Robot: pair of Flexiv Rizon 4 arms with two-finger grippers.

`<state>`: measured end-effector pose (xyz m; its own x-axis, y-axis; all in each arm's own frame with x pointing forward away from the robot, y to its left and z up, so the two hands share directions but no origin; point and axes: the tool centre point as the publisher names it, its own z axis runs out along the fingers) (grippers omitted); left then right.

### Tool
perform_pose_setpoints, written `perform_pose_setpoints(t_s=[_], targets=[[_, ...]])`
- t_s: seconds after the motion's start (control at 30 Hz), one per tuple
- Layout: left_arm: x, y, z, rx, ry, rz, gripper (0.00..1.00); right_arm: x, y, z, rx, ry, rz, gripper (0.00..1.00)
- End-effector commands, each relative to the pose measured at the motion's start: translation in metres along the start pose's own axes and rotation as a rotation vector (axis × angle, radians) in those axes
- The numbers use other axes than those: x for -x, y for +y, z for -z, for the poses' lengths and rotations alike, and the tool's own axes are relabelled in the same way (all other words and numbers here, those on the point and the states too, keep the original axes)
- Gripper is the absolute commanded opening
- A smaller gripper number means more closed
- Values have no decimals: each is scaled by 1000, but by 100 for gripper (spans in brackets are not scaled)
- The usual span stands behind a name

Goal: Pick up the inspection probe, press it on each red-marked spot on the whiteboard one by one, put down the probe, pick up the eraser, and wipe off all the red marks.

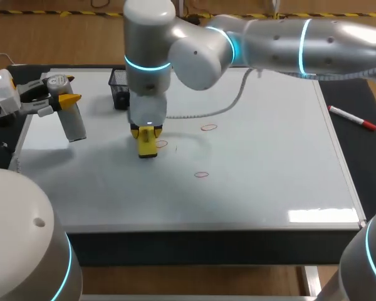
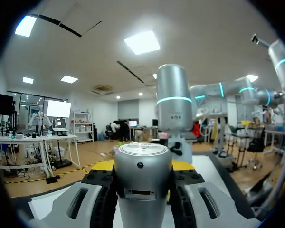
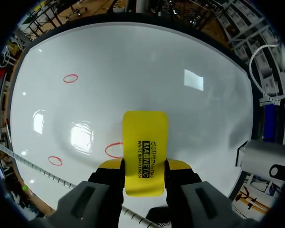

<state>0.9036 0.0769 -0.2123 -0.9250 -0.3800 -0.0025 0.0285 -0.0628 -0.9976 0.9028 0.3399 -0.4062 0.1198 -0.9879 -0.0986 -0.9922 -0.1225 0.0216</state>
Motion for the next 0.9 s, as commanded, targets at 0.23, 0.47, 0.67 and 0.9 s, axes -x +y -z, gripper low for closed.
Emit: perform_pose_setpoints(t_s=[0.23,0.47,0.67,0.9], targets=[[-1,-1,0,0,-3,-1,0,0,3,-7,7,6,9,0],[-1,-1,0,0,-3,-1,0,-5,2,-11,-3,19,17,0],[-1,-1,0,0,-3,-1,0,-11,1,-17,0,26,10,0],[-1,-1,0,0,-3,-1,0,-23,0,-18,-10,34,0,0]])
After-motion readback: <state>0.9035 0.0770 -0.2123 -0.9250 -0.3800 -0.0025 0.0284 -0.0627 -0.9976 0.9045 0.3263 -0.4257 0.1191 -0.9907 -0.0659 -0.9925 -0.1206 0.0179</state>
